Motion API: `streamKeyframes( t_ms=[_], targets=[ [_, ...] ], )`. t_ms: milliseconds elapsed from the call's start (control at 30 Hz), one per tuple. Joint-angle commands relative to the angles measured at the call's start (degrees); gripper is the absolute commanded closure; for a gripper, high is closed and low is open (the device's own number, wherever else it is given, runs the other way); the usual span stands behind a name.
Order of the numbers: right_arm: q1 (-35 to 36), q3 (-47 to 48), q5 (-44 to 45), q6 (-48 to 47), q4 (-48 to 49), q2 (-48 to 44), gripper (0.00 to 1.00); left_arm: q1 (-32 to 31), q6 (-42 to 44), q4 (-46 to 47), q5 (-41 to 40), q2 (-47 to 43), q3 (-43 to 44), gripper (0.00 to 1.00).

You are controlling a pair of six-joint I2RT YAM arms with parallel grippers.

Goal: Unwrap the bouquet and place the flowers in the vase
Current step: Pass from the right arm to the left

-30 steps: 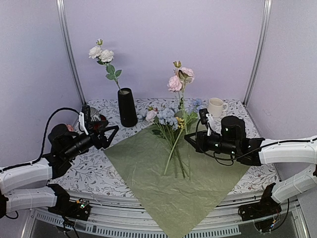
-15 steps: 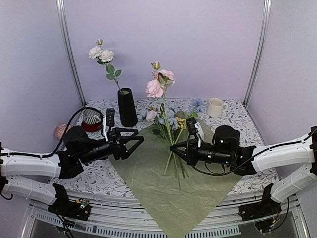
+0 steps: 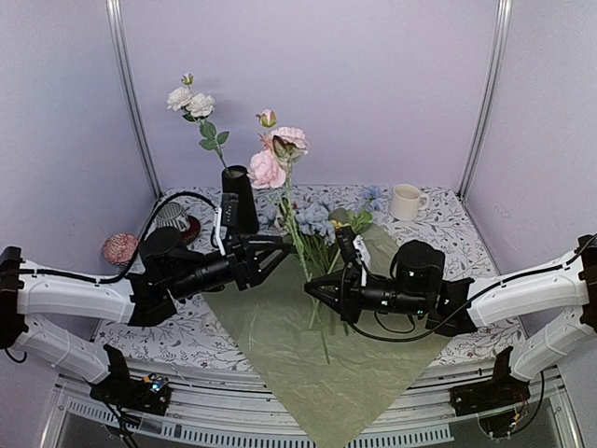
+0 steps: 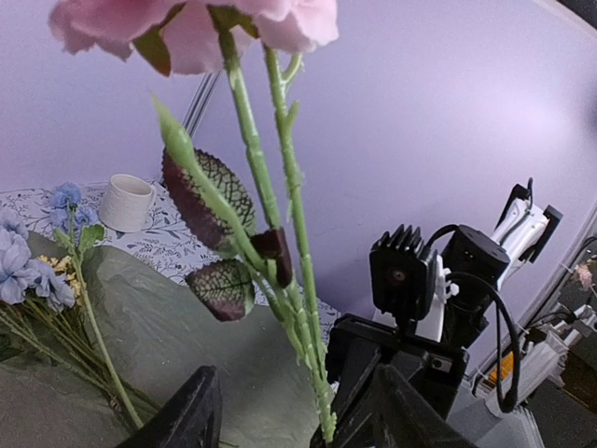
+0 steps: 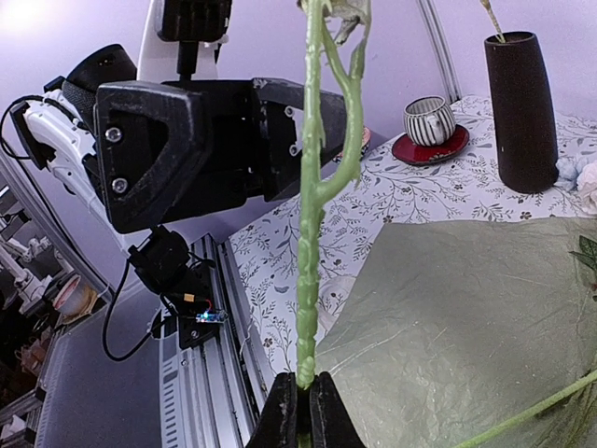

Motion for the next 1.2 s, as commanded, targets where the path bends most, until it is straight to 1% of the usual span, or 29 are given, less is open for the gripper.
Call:
streamKeyframes(
  t_ms=[0, 133, 333, 500, 600, 700, 733, 767, 800, 900, 967, 1167],
  targets=[
    [0.6, 1.91, -0.43, -1.47, 2.13, 0.73, 0.96, -0.89, -0.96, 1.79, 0.01, 1.18, 1.56, 0.49],
    [0.78, 2.15, 0.23, -1.86, 1.79, 1.16, 0.96, -0.94, -1.0, 2.12, 1.59, 2.53, 2.34, 0.58],
    [1.15, 2.77, 0.07, -2.16, 1.6, 1.85, 0.96, -1.26, -1.45, 2.97, 3.09, 4.61, 3.11, 0.61],
    [1.33, 2.84, 0.08, -2.31, 1.61, 2.05, 0.96, -1.39, -1.49, 3.13, 3.28, 5.24, 3.3, 0.79],
    [1.36, 3.0, 0.17, -2.49, 1.48, 2.29, 0.96, -1.37, -1.54, 3.03, 2.73, 5.01, 3.02, 0.84],
    [1.5, 3.35, 0.47, -2.55, 1.18, 2.96, 0.95, -1.4, -1.54, 2.94, 2.52, 4.75, 2.93, 0.93],
    [1.47, 3.3, 0.78, -2.54, 1.18, 3.19, 0.92, -1.4, -1.54, 2.81, 2.35, 4.71, 2.91, 0.98],
    [1.49, 3.31, 1.22, -2.53, 1.09, 3.22, 0.85, -1.39, -1.52, 2.78, 2.22, 4.62, 2.86, 1.0],
    [1.5, 3.17, 1.77, -2.47, 1.08, 3.27, 0.77, -1.4, -1.45, 2.58, 1.97, 4.41, 2.78, 1.0],
    [1.48, 2.73, 4.67, -2.13, 0.46, 2.65, 0.66, -1.33, -0.96, 1.91, 0.54, 3.41, 2.24, 1.0],
    [1.43, 1.97, 6.61, -2.02, 0.27, 1.73, 0.61, -1.33, -0.28, 0.88, -0.79, 2.18, 1.74, 1.0],
    [1.49, -1.59, 13.85, -1.92, 0.12, -2.09, 0.52, -1.23, 2.6, -4.09, -5.4, -2.68, 0.61, 1.0]
  ],
)
